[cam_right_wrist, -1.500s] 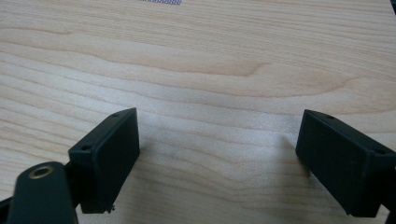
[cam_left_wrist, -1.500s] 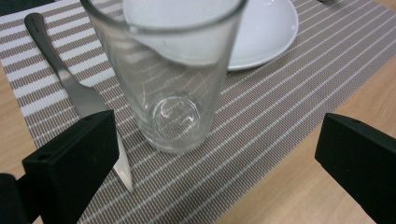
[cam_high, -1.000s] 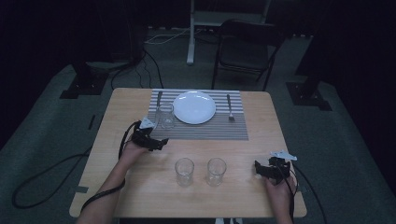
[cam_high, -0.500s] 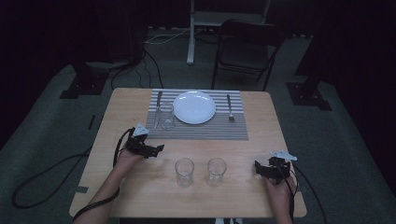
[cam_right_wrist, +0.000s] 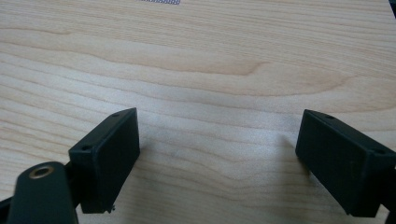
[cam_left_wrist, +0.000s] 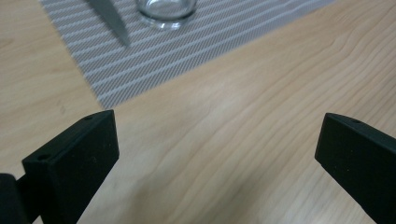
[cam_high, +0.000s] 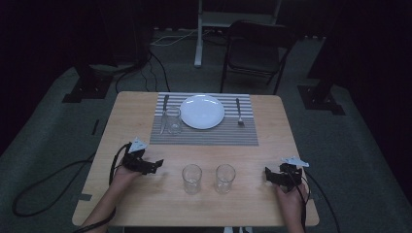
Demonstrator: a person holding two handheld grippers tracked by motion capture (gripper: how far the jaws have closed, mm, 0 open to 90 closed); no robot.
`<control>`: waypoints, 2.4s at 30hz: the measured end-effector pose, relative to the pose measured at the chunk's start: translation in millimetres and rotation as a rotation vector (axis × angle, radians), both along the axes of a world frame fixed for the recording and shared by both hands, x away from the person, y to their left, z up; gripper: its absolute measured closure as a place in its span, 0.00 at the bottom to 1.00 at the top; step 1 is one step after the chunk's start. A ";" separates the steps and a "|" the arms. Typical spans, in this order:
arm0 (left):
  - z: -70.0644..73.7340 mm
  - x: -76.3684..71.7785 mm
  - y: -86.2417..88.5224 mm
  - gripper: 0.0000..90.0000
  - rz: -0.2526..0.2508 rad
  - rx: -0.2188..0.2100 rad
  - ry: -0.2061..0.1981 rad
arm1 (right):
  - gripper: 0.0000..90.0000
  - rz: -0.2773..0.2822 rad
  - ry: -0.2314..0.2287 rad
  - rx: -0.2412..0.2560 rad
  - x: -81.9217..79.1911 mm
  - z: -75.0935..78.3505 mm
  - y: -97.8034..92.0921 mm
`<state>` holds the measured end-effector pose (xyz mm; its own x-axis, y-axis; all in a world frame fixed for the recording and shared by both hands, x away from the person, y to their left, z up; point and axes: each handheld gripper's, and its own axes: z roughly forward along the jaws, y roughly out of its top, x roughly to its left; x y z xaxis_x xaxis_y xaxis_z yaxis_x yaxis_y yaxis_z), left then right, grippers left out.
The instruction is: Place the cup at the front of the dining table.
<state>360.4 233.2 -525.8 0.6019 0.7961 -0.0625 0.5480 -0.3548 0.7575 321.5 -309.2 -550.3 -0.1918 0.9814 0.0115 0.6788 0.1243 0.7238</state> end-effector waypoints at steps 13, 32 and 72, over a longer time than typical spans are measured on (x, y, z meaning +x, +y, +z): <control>-5.3 -30.3 25.2 0.00 0.038 -0.023 0.012 | 0.15 0.000 0.000 0.000 0.0 0.0 0.0; -12.2 -72.3 55.9 0.00 0.122 -0.018 -0.002 | 0.15 -0.001 0.001 0.001 0.0 0.1 0.1; -6.3 -132.6 113.4 0.00 0.581 0.056 -0.082 | 0.15 -0.001 0.001 0.001 0.0 0.1 0.0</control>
